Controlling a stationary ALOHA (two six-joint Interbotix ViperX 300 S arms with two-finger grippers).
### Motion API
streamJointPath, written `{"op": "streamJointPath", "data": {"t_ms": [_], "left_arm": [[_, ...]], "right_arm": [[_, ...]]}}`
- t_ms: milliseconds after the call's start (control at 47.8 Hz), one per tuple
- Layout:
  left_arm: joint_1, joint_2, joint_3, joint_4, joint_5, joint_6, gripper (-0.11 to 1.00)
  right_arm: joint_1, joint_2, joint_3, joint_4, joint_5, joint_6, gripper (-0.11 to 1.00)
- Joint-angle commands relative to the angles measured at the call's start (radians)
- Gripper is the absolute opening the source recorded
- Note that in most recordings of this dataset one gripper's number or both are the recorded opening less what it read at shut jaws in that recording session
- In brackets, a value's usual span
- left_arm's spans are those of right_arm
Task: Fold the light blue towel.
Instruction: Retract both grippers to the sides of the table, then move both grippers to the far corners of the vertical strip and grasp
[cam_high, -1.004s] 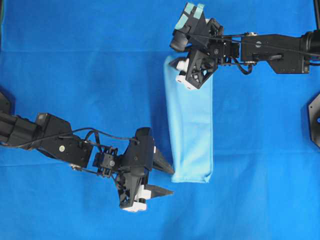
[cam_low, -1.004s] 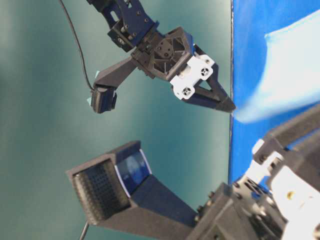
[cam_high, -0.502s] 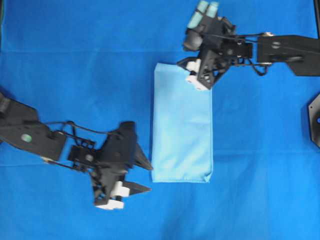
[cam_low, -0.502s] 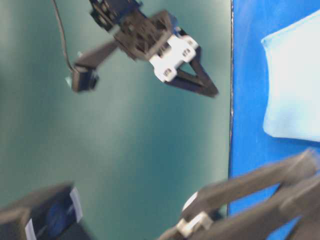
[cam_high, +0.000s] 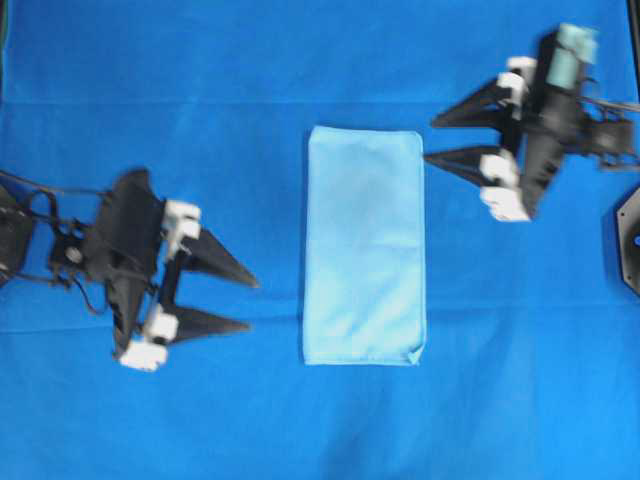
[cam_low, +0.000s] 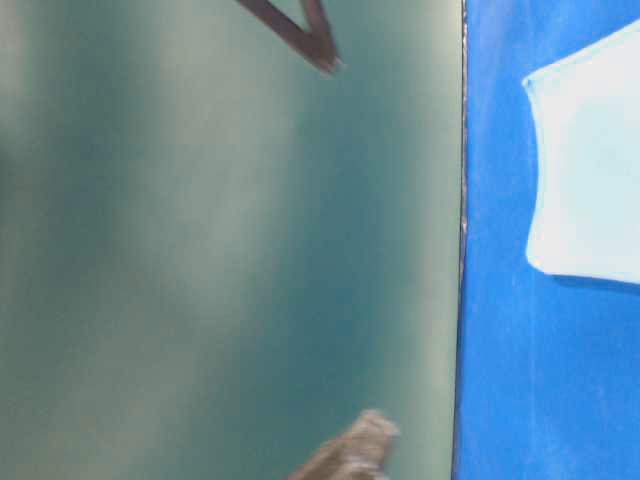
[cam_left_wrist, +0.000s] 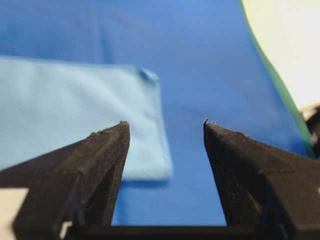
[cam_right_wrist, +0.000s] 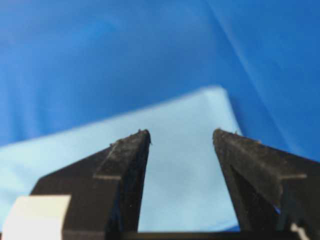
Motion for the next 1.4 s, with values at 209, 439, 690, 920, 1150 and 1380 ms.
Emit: {"op": "streamJointPath", "data": {"t_ms": [209,439,690,920,1150,1380], "left_arm": [[0.077,-0.080,0.075,0.003,-0.067,0.078,0.53],[0.141,-0.084,0.086,0.003,-0.067,0.092,0.53],[0.187,-0.081,0.080,0.003,-0.066,0.094,0.53],[0.242,-0.032,0.029,0.003,-0.063,0.097,0.56],[0.347,0.097,-0.067,0.003,-0.041,0.178,0.69],[0.460,0.295,-0.147,0.003,-0.048,0.184,0.85]], "right_arm": [[0.025,-0.195,0.176,-0.003,-0.150,-0.018,0.58],[0.025,-0.175,0.204,-0.005,-0.183,-0.028,0.58],[0.020,-0.150,0.199,-0.005,-0.179,-0.038,0.58],[-0.054,-0.112,0.160,-0.005,-0.117,-0.043,0.58],[-0.179,0.041,0.094,-0.012,-0.100,-0.057,0.59],[-0.256,0.282,-0.006,-0.012,-0.098,-0.091,0.62]]}}
